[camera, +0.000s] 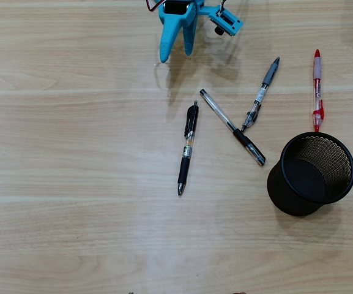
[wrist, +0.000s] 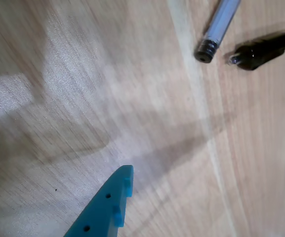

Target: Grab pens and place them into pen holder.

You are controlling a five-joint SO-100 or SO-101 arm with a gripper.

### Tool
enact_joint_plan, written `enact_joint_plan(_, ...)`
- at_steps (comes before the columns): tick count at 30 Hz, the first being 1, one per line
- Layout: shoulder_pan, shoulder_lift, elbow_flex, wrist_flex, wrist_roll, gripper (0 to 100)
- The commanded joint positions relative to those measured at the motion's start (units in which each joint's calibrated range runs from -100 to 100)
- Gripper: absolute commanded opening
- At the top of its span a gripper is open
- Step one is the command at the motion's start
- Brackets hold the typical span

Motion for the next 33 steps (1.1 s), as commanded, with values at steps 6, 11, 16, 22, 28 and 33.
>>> enact_joint_plan(6, 0.1, -0.1, -0.2, 1.3, 0.0, 52)
enact_joint_plan(11, 0.5, 0.0, -0.3, 1.7, -0.1, 52)
enact_joint_plan(16, 1.0, 0.9, -0.9, 1.2, -0.1, 53)
enact_joint_plan(22, -1.4, 0.8, 0.2, -1.5, -0.1, 53)
enact_joint_plan(28, -4.4, 1.0, 0.9, -5.9, -0.1, 52)
enact_joint_plan(33, -3.9, 10.2, -5.6, -6.2, -1.0, 52)
